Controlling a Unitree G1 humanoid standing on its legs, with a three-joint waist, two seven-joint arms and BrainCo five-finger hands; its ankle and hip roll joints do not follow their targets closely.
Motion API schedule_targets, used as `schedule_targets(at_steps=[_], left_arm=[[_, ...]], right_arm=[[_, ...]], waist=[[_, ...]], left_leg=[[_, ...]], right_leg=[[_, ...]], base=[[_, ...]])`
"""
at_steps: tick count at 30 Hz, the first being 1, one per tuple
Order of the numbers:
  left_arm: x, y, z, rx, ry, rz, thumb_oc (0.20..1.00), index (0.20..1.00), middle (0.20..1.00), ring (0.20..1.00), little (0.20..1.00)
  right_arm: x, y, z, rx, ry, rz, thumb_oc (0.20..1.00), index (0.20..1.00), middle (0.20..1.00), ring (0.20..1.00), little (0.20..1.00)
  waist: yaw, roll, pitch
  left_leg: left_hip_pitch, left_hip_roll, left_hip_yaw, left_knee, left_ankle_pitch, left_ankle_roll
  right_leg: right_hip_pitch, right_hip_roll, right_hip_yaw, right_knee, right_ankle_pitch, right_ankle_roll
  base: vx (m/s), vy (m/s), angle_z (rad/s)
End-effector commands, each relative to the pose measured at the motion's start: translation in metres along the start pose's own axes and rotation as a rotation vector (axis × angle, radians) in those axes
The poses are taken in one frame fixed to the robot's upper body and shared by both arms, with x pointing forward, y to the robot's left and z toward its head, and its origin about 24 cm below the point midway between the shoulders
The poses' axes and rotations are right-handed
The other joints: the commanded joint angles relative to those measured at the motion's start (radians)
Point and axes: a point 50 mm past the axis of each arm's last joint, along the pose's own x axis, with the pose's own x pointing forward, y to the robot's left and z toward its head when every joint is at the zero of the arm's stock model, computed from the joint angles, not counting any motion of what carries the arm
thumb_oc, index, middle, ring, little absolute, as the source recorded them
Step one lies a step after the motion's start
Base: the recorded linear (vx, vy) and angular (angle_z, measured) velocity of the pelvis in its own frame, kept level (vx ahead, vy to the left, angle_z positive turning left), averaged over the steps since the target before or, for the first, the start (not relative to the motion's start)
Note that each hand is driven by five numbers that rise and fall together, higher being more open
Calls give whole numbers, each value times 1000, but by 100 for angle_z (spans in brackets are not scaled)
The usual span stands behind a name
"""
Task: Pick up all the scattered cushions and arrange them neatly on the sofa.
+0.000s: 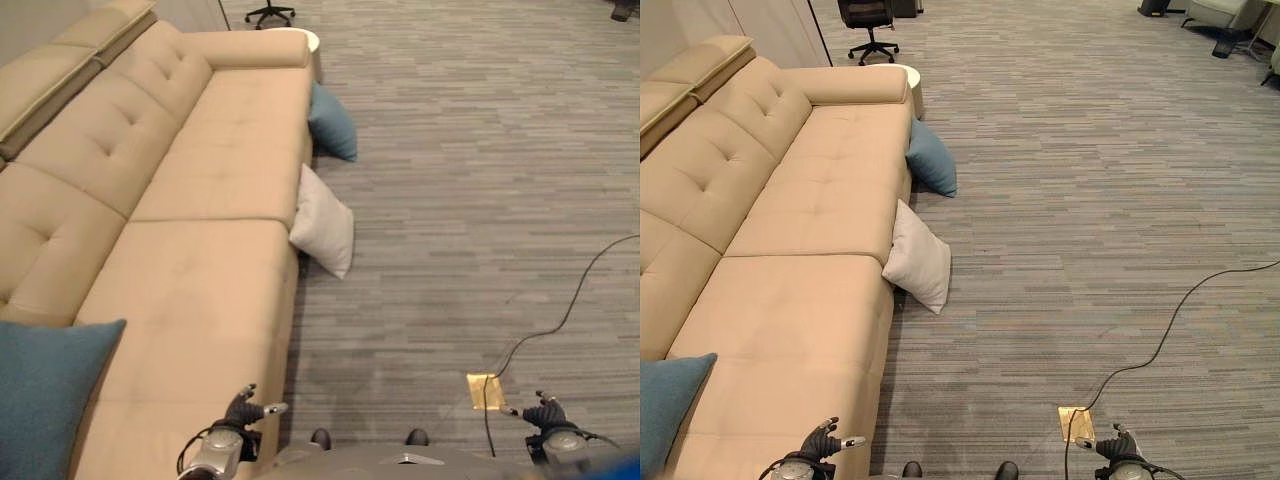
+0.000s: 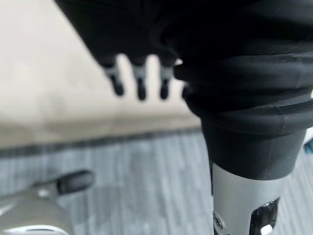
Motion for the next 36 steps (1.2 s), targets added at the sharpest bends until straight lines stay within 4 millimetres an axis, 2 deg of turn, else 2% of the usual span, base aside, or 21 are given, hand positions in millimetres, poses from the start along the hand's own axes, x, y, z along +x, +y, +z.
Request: schedule_targets(at_steps=[1, 5, 9, 12, 16, 18, 20, 21, 22, 24, 25, 26, 27, 28, 29, 32, 34, 36], left_arm=[[5, 4, 15, -12, -30, 6, 1000, 1000, 1000, 1000, 1000], [6, 4, 21, -18, -59, 3, 1000, 1000, 1000, 1000, 1000], [7, 5, 32, -34, -93, 5, 1000, 1000, 1000, 1000, 1000], [9, 5, 44, -47, -129, 10, 1000, 1000, 1000, 1000, 1000], [9, 5, 48, -50, -144, 6, 1000, 1000, 1000, 1000, 1000], [10, 5, 52, -38, -151, 4, 1000, 1000, 1000, 1000, 1000], [10, 5, 53, -32, -154, 6, 1000, 1000, 1000, 1000, 1000], [11, 4, 56, -32, -159, 6, 1000, 1000, 1000, 1000, 1000], [11, 2, 57, -34, -162, 1, 1000, 1000, 1000, 1000, 1000], [11, -4, 62, -22, -177, -19, 1000, 1000, 1000, 1000, 1000], [11, -4, 62, -22, -178, -19, 1000, 1000, 1000, 1000, 1000], [11, -8, 70, -8, -208, -41, 1000, 1000, 1000, 1000, 1000], [11, -8, 71, -11, -215, -43, 1000, 1000, 1000, 1000, 1000], [11, -7, 72, -9, -219, -39, 1000, 1000, 1000, 1000, 1000], [11, -6, 73, -10, -219, -33, 1000, 1000, 1000, 1000, 1000], [11, -7, 69, -10, -206, -34, 1000, 1000, 1000, 1000, 1000], [11, -5, 63, 11, -181, -23, 1000, 1000, 1000, 1000, 1000], [11, 1, 56, 15, -154, -7, 1000, 1000, 1000, 1000, 1000]], right_arm=[[4, -5, 12, -3, -27, -14, 1000, 1000, 1000, 1000, 1000], [4, -1, 16, -12, -35, 0, 1000, 1000, 1000, 1000, 1000], [5, 2, 34, -13, -90, 7, 1000, 1000, 1000, 1000, 1000], [5, 4, 50, 6, -141, 10, 1000, 1000, 1000, 1000, 1000], [5, 6, 56, -6, -163, 18, 1000, 1000, 1000, 1000, 1000], [5, 7, 59, -11, -175, 21, 1000, 1000, 1000, 1000, 1000], [4, 7, 58, -8, -173, 21, 1000, 1000, 1000, 1000, 1000], [4, 10, 56, 1, -173, 29, 1000, 1000, 1000, 1000, 1000], [3, 11, 55, 1, -173, 32, 1000, 1000, 1000, 1000, 1000], [3, 10, 56, 14, -180, 25, 1000, 1000, 1000, 1000, 1000], [3, 10, 56, 14, -180, 25, 1000, 1000, 1000, 1000, 1000], [4, 7, 61, 30, -197, 20, 1000, 1000, 1000, 1000, 1000], [4, 6, 61, 27, -204, 16, 1000, 1000, 1000, 1000, 1000], [4, 7, 62, 23, -205, 20, 1000, 1000, 1000, 1000, 1000], [4, 8, 63, 16, -206, 24, 1000, 1000, 1000, 1000, 1000], [3, 9, 66, 5, -219, 23, 1000, 1000, 1000, 1000, 1000], [3, 11, 66, -7, -217, 21, 1000, 1000, 1000, 1000, 1000], [3, 14, 63, -19, -203, 30, 1000, 1000, 1000, 1000, 1000]], waist=[[13, -42, -6], [25, -46, 21], [21, -43, 74], [13, -34, 96], [20, -31, 98], [11, -43, 106], [5, -47, 101], [-9, -55, 84], [-15, -58, 79], [-22, -63, 82], [-23, -62, 82], [-11, -68, 106], [-5, -68, 113], [5, -72, 123], [20, -74, 127], [35, -90, 121], [56, -95, 114], [79, -97, 111]], left_leg=[[-18, -36, -65, -11, -17, -26], [-46, -42, -57, 43, -44, -6], [-90, -37, -57, 115, -69, 19], [-118, -29, -56, 147, -82, 29], [-66, -17, -46, 112, -112, 16], [-54, -20, -50, 111, -106, 7], [-45, -20, -57, 109, -113, 1], [-28, -8, -74, 118, -128, -18], [-28, 2, -83, 139, -135, -31], [-68, 36, -73, 250, -130, -66], [-70, 37, -75, 252, -132, -66], [-159, 66, -63, 426, -89, -70], [-188, 69, -65, 487, -79, -67], [-213, 57, -77, 519, -65, -61], [-248, 16, -104, 515, -80, -51], [-306, -47, -137, 451, -117, -37], [-360, -79, -136, 377, -63, -33], [-402, -85, -133, 292, 19, -45]], right_leg=[[64, 4, 18, 14, -95, 82], [18, -15, 28, 100, -105, 85], [-108, -54, 50, 305, -105, 108], [-199, -60, 59, 430, -110, 124], [-178, -93, 8, 313, -100, 111], [-197, -97, 33, 246, -62, 98], [-197, -88, 53, 229, -58, 100], [-191, -63, 76, 214, -59, 93], [-176, -53, 69, 201, -64, 85], [-131, -35, 38, 166, -83, 61], [-131, -35, 37, 166, -83, 61], [-88, -18, 20, 141, -94, 27], [-67, -7, 16, 130, -102, 14], [-54, 3, 20, 124, -109, 2], [-46, 12, 31, 110, -115, 1], [-16, 25, 43, 72, -131, 14], [12, 51, 54, 58, -148, 11], [31, 85, 77, 56, -169, 9]], base=[[1, 23, -9], [-45, 53, -12], [-91, 77, -17], [-25, 45, -28], [206, -99, -19], [173, -161, -15], [193, -170, 10], [294, -265, 13], [373, -366, 23], [181, -252, 53], [111, -273, 47], [83, -230, 34], [133, -290, 32], [145, -166, 18], [163, -129, -8], [208, -92, -11], [255, -49, 1], [252, -19, 4]])
